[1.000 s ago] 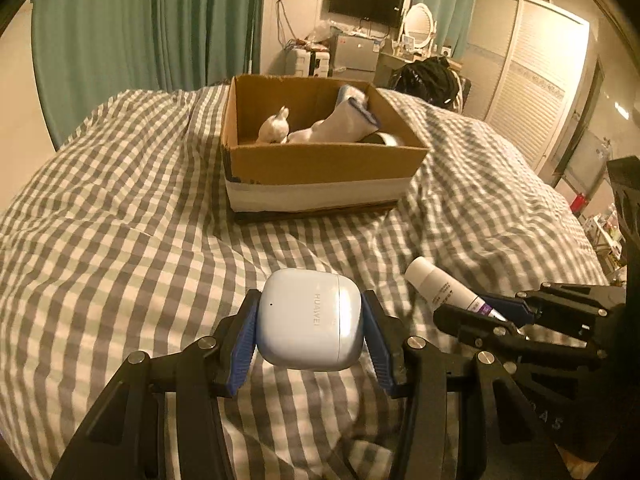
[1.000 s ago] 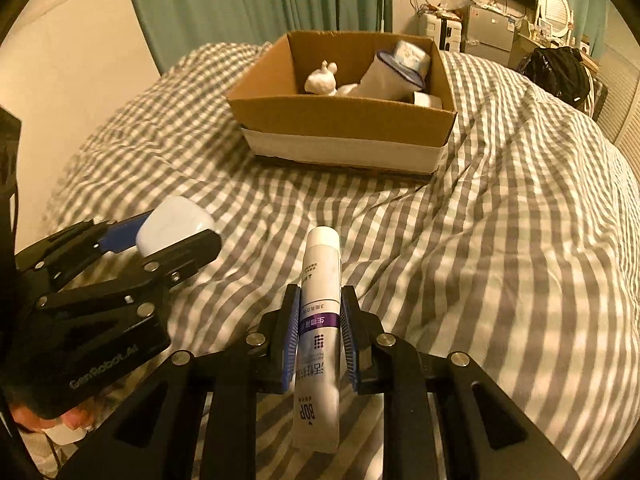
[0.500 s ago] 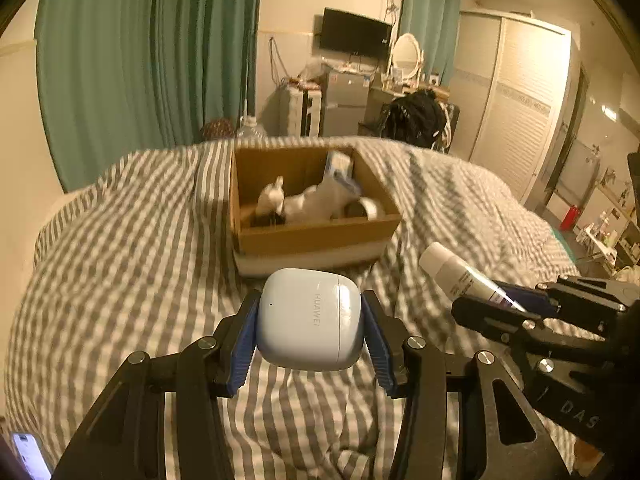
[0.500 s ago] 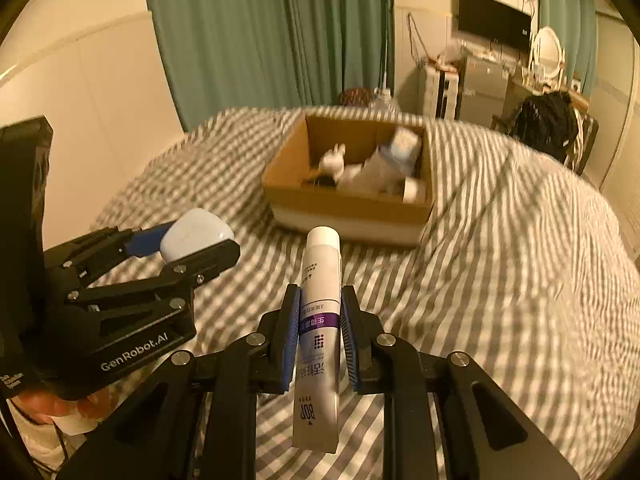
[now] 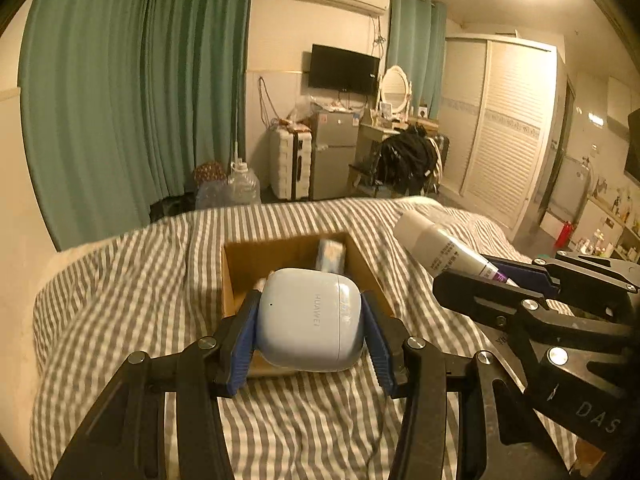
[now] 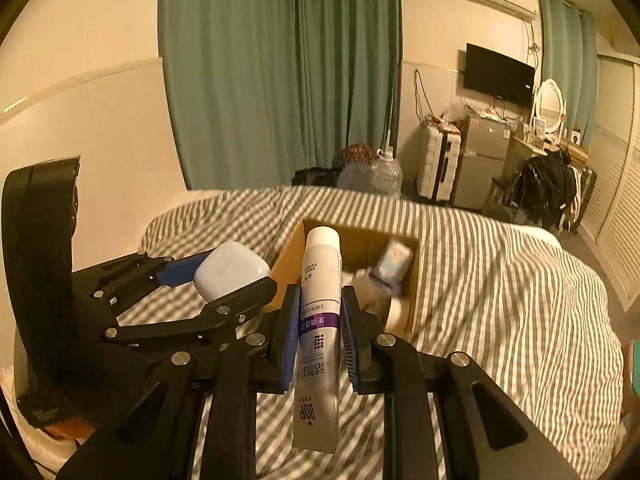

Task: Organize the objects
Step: 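Carry the earbud case and white tube over the box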

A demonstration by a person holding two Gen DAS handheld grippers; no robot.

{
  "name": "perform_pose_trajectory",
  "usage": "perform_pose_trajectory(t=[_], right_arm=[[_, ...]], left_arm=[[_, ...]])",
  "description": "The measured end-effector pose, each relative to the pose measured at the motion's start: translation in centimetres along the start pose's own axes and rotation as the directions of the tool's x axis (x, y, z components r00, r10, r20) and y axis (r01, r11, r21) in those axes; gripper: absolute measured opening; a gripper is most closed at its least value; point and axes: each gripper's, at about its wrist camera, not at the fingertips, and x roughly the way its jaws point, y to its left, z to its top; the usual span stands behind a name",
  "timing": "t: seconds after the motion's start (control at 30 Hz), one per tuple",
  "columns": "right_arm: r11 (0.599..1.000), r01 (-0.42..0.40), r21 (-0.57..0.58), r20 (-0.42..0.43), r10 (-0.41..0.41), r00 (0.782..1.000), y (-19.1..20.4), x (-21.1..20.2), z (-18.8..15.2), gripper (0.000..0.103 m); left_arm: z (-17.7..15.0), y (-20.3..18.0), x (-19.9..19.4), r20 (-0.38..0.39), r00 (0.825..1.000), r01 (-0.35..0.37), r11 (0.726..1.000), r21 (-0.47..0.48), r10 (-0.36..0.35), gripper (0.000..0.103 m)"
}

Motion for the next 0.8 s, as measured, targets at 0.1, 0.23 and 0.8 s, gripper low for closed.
perform_pose_trajectory(t=[0.1,0.23,0.8], right_arm=[[1.0,0.001,0.005,0.008,-0.001,1.0,-0.8,1.0,1.7,0.019],[1.0,0.005,0.01,0.013,-0.005,1.0,-2.0,2.8,3.6,0.019],[0.996,-0.018,0.083,-0.056,0.022,0.998,-6.9,14.7,7.6,0.019]], left_arm=[[1.8,0.5,1.1,0.012,1.0,-0.003,1.0,-0.001,0.003,0.05],[3.7,1.2,2.8,0.028,0.999,-0.02,1.0,0.007,0.02,0.05],[6.7,6.0,16.0,-0.092,0.992,-0.092,0.995,-0.025,0.089,0.05]])
